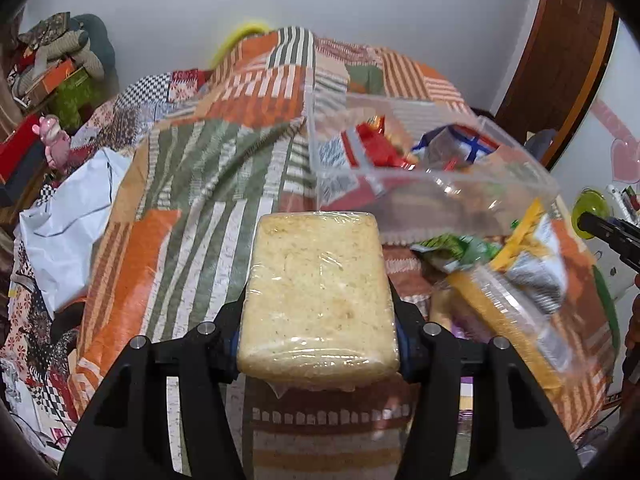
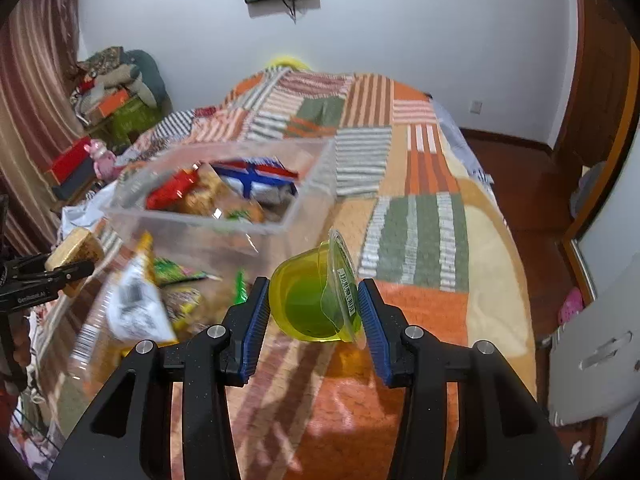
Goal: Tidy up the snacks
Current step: 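Carry the jelly cup and sponge cake into the clear box and release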
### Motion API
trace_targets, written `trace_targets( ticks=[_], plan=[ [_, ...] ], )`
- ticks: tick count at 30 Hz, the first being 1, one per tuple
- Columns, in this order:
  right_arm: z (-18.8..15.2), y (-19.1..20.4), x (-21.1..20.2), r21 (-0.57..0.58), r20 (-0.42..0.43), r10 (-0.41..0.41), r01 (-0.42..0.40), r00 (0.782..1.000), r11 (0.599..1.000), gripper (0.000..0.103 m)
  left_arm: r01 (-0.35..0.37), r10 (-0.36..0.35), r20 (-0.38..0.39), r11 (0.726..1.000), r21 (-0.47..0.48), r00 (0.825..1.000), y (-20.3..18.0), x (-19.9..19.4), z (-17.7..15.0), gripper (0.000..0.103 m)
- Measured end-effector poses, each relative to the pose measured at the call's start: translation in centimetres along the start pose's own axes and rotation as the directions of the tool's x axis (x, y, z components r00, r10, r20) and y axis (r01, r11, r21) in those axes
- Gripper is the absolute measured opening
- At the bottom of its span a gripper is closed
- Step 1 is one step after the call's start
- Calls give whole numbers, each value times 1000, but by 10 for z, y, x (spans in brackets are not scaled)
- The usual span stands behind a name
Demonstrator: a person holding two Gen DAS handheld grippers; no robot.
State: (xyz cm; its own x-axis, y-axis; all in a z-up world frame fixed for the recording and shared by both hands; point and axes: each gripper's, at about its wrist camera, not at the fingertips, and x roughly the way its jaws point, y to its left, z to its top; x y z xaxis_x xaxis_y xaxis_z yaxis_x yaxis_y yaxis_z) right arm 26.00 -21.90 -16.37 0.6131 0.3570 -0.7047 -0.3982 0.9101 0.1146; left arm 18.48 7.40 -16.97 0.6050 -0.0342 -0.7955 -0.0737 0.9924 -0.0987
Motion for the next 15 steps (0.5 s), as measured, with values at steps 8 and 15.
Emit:
trace_targets(
  ticks=[8, 15],
  plan=[
    [15, 10, -12, -10, 59, 33, -32, 998, 999, 41, 27, -29, 83, 999, 23, 996, -17, -23, 20, 56],
    [27, 16, -14, -10, 97, 68, -68, 993, 998, 41, 53, -61, 120, 996, 65, 991, -38, -26, 38, 56]
  ],
)
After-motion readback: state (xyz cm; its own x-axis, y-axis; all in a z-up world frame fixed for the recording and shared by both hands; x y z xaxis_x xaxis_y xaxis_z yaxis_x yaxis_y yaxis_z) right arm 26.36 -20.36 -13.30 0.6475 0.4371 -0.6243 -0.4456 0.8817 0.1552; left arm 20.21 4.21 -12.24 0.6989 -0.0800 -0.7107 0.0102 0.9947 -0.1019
